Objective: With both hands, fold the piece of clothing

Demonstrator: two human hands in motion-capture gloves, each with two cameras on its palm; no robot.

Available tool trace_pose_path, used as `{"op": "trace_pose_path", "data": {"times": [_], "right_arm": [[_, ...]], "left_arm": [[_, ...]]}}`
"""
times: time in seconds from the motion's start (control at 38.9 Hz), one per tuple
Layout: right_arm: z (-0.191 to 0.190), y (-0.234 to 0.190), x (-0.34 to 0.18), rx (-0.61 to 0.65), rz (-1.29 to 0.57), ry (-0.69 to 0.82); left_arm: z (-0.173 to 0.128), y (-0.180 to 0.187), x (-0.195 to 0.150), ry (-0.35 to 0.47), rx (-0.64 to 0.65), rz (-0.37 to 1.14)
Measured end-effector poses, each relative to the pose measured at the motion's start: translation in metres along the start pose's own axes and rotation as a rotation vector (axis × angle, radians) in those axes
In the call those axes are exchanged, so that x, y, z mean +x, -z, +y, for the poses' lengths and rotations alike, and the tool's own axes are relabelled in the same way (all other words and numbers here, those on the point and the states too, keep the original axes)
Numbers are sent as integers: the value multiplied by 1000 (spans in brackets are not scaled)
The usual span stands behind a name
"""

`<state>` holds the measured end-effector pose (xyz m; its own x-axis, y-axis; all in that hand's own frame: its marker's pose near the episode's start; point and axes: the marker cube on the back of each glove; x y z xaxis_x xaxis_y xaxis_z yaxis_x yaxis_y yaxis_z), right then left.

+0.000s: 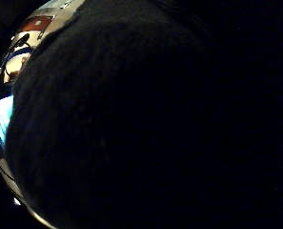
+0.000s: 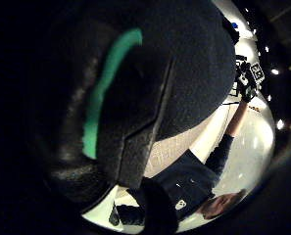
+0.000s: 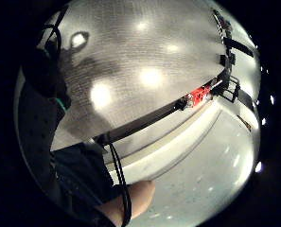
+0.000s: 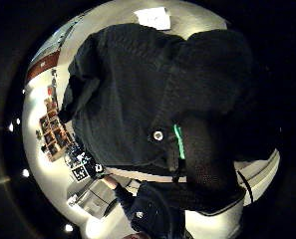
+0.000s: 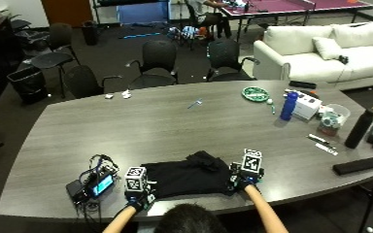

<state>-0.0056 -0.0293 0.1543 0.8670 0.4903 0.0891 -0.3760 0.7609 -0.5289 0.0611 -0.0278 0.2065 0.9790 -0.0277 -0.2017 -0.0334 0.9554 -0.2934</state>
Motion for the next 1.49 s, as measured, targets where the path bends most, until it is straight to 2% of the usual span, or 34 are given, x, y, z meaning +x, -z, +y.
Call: {"op": "trace_pose_path", "data": {"times": [0.15, 0.23, 0.39, 0.62, 0.72, 0.85, 0.98, 1.05, 1.13, 1.28, 1.41, 1.49], "right_arm": [[-12, 3, -12, 84, -12, -17], [-18, 3, -19, 84, -31, -13], [-37, 10, -26, 143, -58, -55], [-53, 15, -27, 102, -133, -83], [-61, 21, -13, 138, -161, -109], [-67, 32, 16, 199, -177, -141], [-70, 42, 59, 262, -147, -290], [-69, 53, 83, 309, -161, -388], [-67, 69, 91, 356, -196, -412], [-84, 98, 78, 431, -210, -348], [-41, 143, 25, 544, -169, -217], [8, 166, -33, 647, -86, -99]], "left_arm": [[-2, 4, -2, 23, -60, 15], [-6, 12, 0, 8, -54, 15], [-20, 36, 8, 29, -15, 57], [-63, 31, 19, 160, 30, 36], [-69, 32, 29, 117, 74, 55], [-60, 33, 43, 101, 61, 52], [-51, 23, 56, 94, 10, 45], [-47, 14, 72, 17, 3, 68], [-45, 10, 88, -56, 20, 57], [-47, 19, 95, -68, 39, 82], [-54, 32, 85, -95, 30, 174], [-54, 49, 75, -139, 81, 316]]}}
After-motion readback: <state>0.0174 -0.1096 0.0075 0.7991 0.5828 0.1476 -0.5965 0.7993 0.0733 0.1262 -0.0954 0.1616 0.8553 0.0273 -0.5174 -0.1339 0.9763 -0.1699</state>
